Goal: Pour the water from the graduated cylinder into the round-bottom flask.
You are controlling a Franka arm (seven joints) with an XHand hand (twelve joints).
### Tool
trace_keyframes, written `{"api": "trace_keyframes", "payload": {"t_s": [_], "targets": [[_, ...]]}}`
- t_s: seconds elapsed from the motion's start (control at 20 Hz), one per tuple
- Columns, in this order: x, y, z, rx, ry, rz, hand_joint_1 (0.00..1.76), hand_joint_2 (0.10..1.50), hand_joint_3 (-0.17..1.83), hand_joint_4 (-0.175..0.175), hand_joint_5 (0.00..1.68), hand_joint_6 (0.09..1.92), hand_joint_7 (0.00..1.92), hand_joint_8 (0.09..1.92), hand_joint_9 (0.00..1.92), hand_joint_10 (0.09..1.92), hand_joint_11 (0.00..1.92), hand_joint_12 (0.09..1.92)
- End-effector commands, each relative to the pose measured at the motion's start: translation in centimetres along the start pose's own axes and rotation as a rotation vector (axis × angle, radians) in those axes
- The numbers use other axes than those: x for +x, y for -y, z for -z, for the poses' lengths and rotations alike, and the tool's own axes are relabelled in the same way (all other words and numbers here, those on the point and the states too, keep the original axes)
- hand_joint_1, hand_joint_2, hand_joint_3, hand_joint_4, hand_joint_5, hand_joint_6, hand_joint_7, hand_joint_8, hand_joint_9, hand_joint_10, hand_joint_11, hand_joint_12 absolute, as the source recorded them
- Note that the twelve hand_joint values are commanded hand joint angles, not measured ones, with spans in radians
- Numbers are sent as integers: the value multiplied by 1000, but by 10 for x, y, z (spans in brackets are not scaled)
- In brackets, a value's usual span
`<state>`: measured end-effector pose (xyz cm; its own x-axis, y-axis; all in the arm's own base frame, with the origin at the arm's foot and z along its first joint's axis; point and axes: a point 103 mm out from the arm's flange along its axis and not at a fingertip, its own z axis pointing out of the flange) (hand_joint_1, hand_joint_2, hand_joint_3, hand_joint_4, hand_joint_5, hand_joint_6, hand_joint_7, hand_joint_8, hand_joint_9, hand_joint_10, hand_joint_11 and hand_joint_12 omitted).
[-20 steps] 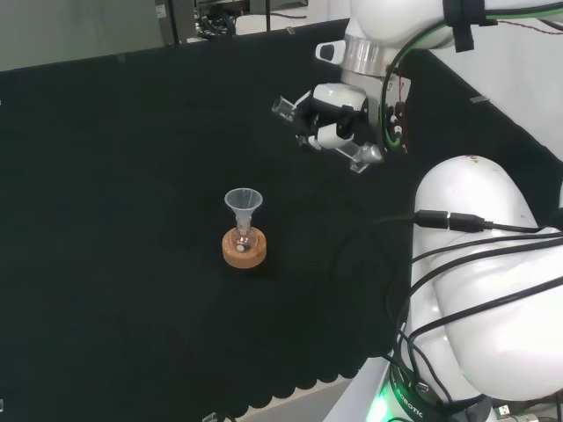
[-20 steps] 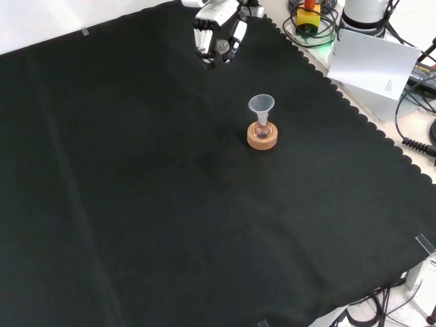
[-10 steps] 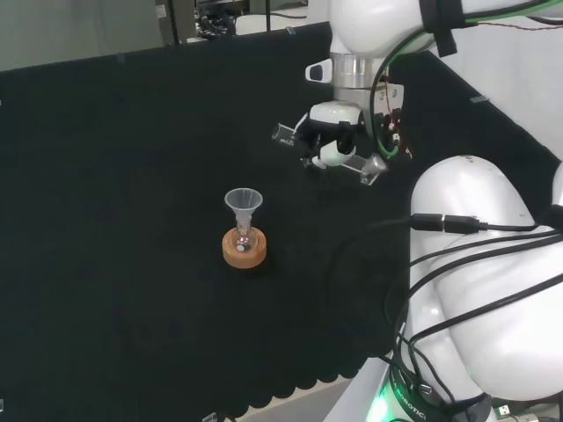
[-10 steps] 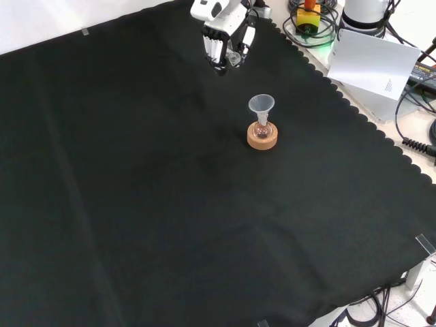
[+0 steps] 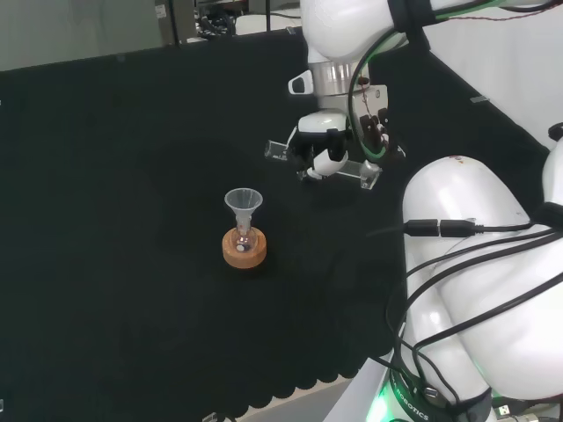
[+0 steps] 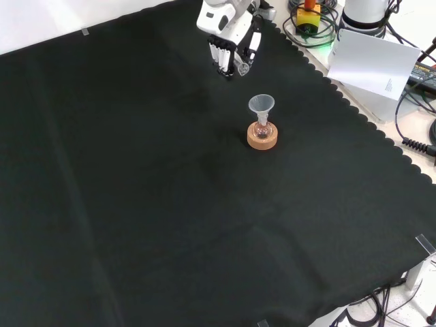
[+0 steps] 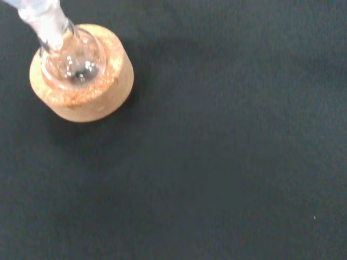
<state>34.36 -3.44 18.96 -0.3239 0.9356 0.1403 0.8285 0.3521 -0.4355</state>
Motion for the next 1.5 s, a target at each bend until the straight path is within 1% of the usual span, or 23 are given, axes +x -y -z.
{"api": "trace_keyframes", "payload": {"t_s": [0.05,0.15,0.55,0.9,1.25,1.5], "targets": [[4,3,-3,78,38,-18,1101,1238,-2,-175,769,1326,1023,610,1296,225,1164,823],[5,3,-3,96,45,-14,1101,1238,-2,-175,769,1326,1023,610,1296,224,1165,823],[24,7,-3,153,100,29,1102,1237,-2,-175,770,1325,1024,609,1298,221,1166,822],[32,8,-9,199,125,45,1103,1236,-2,-175,772,1323,1025,607,1300,218,1167,821],[35,5,-11,249,155,34,1103,1235,-2,-175,773,1322,1027,606,1302,215,1168,820],[34,1,-10,278,170,15,1103,1235,-2,-175,773,1322,1029,605,1304,213,1171,819]]}}
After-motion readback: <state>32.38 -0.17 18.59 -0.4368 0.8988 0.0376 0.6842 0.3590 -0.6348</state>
